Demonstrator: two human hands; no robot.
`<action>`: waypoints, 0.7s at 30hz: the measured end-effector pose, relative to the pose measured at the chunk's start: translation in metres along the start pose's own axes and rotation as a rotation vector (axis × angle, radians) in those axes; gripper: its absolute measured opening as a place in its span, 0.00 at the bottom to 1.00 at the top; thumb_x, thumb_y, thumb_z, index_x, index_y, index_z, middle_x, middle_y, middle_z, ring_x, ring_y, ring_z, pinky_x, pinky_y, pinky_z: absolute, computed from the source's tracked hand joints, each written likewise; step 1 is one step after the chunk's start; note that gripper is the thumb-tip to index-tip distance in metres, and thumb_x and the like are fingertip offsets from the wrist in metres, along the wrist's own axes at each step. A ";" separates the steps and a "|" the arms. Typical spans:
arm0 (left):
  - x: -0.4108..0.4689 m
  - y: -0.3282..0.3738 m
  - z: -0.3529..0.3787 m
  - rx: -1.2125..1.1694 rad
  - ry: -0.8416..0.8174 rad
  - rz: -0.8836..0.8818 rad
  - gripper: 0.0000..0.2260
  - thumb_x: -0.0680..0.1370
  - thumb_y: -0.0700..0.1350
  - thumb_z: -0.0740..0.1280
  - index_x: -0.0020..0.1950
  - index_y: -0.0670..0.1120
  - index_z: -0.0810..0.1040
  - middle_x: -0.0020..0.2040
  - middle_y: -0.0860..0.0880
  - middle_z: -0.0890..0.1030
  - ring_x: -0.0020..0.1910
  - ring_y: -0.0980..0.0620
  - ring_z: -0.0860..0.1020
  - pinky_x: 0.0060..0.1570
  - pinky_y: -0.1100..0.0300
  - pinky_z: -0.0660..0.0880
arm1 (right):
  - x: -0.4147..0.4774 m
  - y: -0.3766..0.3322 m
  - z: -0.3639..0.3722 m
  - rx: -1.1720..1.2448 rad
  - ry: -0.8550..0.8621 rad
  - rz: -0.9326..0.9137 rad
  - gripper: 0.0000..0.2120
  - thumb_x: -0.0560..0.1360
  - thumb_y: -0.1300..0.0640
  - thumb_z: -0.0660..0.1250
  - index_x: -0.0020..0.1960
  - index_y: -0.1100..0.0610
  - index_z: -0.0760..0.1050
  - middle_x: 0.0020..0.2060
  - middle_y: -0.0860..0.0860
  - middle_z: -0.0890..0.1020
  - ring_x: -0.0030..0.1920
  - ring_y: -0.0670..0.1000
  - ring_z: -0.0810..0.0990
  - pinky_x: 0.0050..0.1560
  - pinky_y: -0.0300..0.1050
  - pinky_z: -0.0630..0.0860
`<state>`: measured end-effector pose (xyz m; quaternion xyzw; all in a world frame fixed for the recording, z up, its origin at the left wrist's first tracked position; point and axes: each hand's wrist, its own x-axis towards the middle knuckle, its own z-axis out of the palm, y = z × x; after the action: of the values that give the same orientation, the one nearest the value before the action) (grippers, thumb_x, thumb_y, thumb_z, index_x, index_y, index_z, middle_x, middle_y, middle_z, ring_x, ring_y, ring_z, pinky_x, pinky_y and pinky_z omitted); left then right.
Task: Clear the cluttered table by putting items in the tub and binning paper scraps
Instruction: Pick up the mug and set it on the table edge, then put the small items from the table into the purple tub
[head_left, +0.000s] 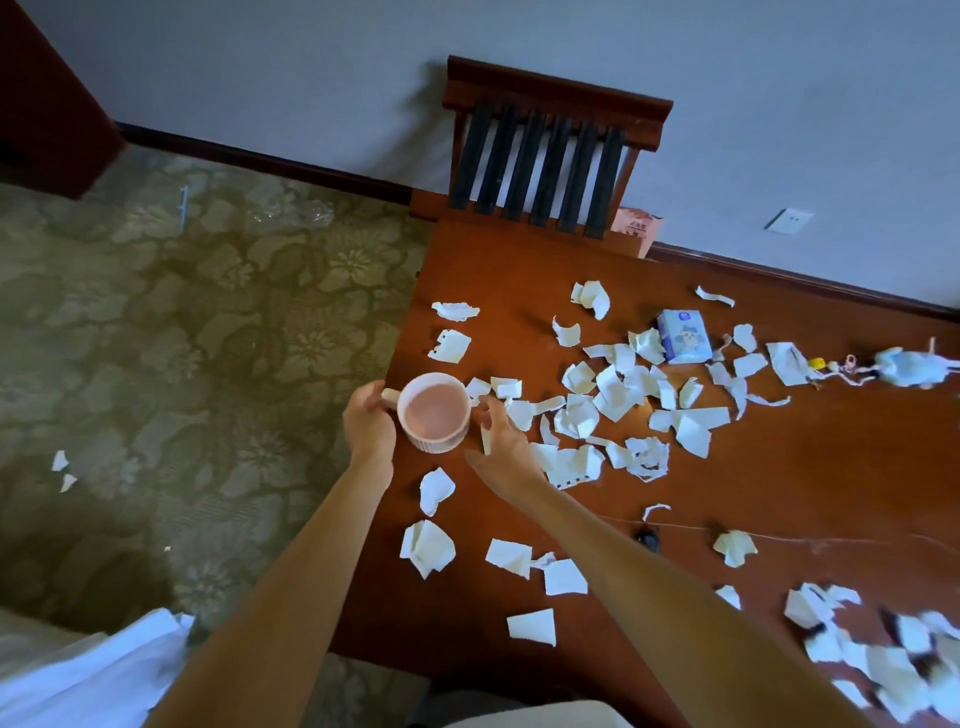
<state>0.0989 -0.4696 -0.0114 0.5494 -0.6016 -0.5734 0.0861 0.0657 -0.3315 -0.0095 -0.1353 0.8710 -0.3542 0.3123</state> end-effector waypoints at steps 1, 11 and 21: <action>-0.009 0.006 -0.002 0.035 0.087 0.039 0.16 0.82 0.38 0.52 0.67 0.41 0.72 0.66 0.42 0.74 0.65 0.44 0.72 0.66 0.51 0.68 | -0.004 0.003 -0.008 0.002 0.023 0.023 0.30 0.77 0.60 0.64 0.74 0.52 0.55 0.70 0.52 0.69 0.69 0.56 0.70 0.64 0.51 0.73; -0.116 -0.018 0.058 0.155 -0.028 0.548 0.16 0.76 0.28 0.60 0.63 0.36 0.71 0.61 0.38 0.75 0.61 0.44 0.75 0.59 0.59 0.73 | -0.087 0.104 -0.092 -0.080 0.412 0.290 0.16 0.77 0.54 0.64 0.61 0.60 0.70 0.58 0.54 0.76 0.49 0.49 0.74 0.42 0.36 0.70; -0.181 -0.074 0.118 0.460 -0.451 0.227 0.12 0.80 0.36 0.57 0.62 0.42 0.73 0.61 0.44 0.77 0.54 0.50 0.77 0.56 0.58 0.76 | -0.103 0.155 -0.094 -0.161 0.121 0.437 0.13 0.75 0.52 0.67 0.50 0.63 0.77 0.52 0.58 0.79 0.52 0.57 0.79 0.44 0.43 0.70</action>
<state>0.1226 -0.2422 -0.0124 0.3434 -0.7762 -0.5167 -0.1122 0.0827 -0.1241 -0.0200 0.0534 0.9222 -0.2151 0.3169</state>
